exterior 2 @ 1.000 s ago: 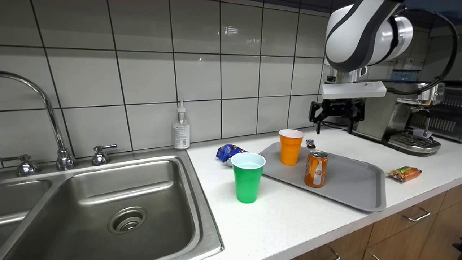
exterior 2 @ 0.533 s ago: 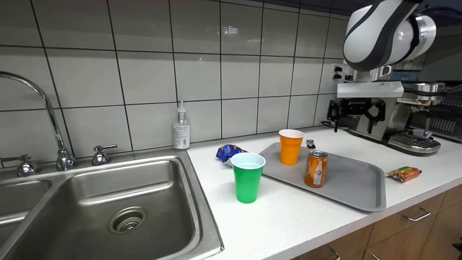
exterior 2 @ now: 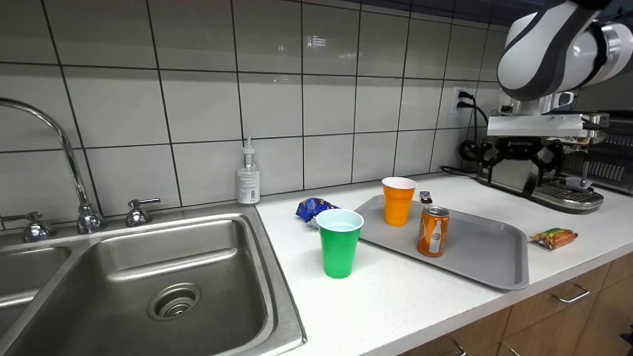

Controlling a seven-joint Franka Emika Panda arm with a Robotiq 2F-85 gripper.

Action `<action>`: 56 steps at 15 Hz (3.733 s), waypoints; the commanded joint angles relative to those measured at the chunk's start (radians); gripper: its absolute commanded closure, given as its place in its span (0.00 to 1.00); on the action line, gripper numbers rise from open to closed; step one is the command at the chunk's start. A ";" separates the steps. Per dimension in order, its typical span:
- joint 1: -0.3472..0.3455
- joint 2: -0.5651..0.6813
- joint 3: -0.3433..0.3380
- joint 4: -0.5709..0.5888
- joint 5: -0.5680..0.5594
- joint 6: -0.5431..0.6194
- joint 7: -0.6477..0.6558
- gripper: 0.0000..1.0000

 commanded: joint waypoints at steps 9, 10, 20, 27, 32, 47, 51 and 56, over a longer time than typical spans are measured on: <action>-0.095 0.089 -0.042 0.044 0.066 0.037 0.005 0.00; -0.100 0.103 -0.044 0.050 0.086 0.043 0.001 0.00; -0.137 0.271 -0.047 0.152 0.284 0.050 -0.021 0.00; -0.140 0.378 -0.048 0.227 0.373 0.033 -0.019 0.00; -0.141 0.415 -0.056 0.243 0.391 0.025 -0.016 0.00; -0.148 0.430 -0.067 0.244 0.417 0.032 -0.023 0.73; -0.129 0.399 -0.094 0.218 0.402 0.047 -0.008 0.83; -0.067 0.327 -0.141 0.178 0.361 0.071 0.030 0.83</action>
